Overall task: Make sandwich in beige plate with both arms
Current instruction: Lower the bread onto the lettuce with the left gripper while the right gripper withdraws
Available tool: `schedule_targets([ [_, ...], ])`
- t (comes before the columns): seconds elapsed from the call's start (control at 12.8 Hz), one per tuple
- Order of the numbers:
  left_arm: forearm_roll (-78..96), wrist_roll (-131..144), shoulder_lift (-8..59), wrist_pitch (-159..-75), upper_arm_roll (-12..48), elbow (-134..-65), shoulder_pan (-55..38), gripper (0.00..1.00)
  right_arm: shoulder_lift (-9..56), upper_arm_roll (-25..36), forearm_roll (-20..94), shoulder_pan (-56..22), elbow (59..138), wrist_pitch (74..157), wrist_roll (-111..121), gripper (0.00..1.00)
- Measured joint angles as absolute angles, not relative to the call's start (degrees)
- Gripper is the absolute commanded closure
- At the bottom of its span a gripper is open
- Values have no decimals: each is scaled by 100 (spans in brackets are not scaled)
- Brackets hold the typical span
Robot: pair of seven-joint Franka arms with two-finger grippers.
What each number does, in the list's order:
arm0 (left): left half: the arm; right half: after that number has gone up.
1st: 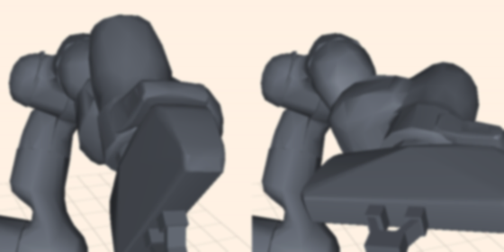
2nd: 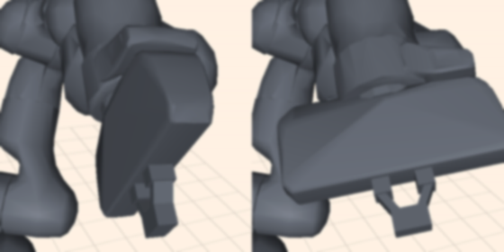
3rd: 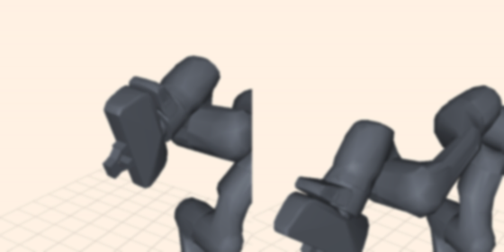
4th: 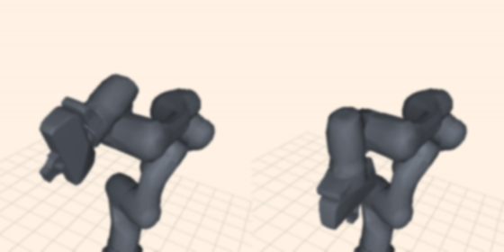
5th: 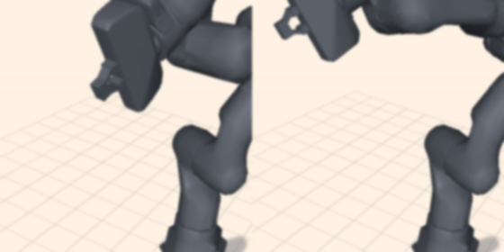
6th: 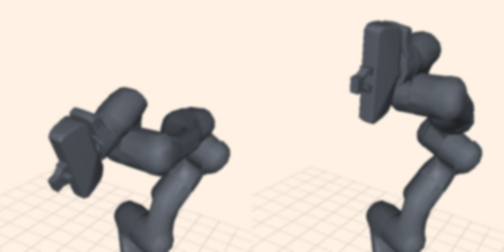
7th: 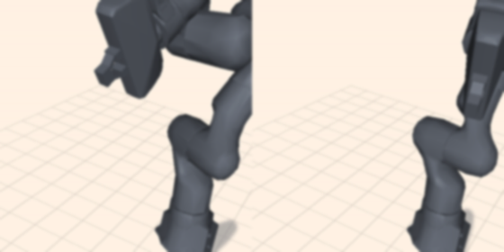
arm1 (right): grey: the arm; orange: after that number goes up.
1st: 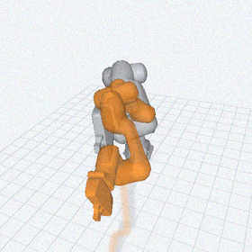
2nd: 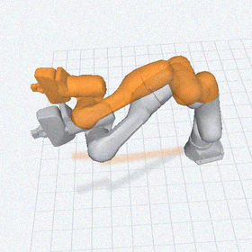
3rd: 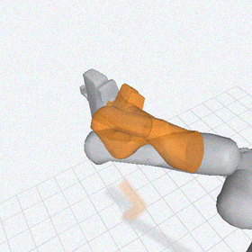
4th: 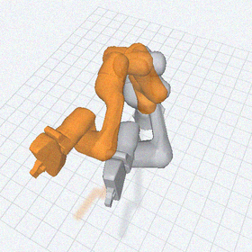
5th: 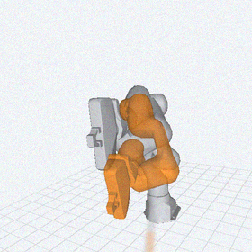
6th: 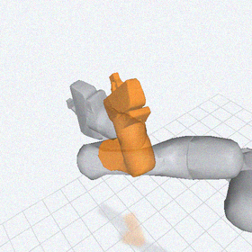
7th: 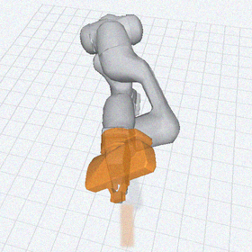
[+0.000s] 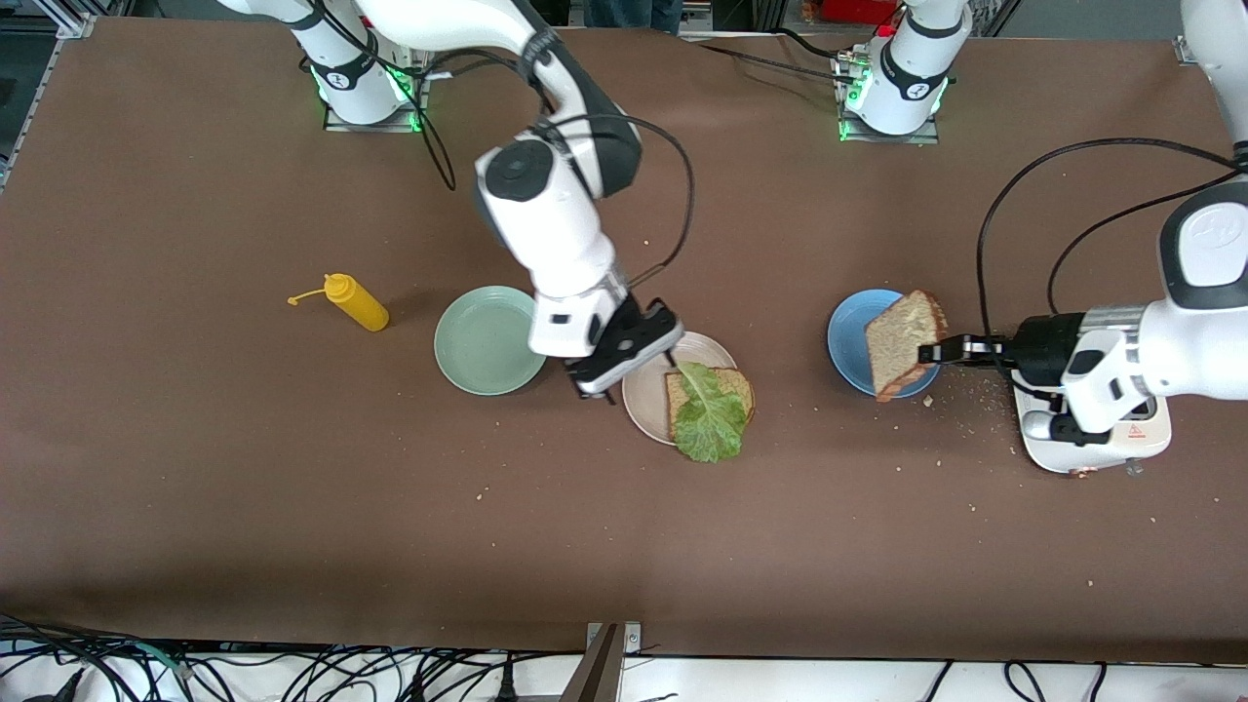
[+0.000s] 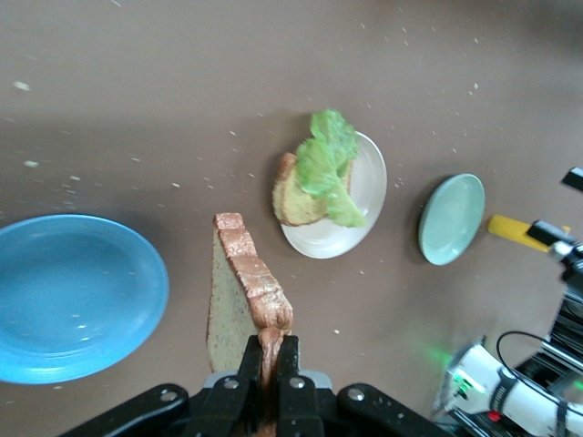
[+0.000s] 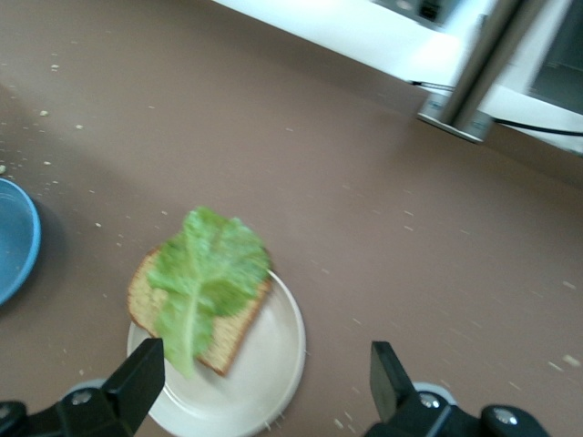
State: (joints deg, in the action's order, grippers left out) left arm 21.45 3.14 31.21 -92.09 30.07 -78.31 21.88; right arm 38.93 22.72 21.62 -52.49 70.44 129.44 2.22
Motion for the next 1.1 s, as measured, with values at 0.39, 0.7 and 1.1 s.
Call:
schedule_targets([
  [0.39, 3607, 442, 3720, -9549, 3006, -7886, 1646, 100, 3194, 3138, 2162, -4940, 7052, 10565, 479, 0],
  [0.7, 4573, 103, 4434, -10632, 3006, -7944, 1260, 100, 2875, 4130, 2162, -4789, 7064, 9003, 885, 0],
  [1.1, 5168, -1085, 5235, -11815, 2999, -7954, 621, 100, 2845, 4519, 2131, -4789, 7063, 8377, 1010, 0],
])
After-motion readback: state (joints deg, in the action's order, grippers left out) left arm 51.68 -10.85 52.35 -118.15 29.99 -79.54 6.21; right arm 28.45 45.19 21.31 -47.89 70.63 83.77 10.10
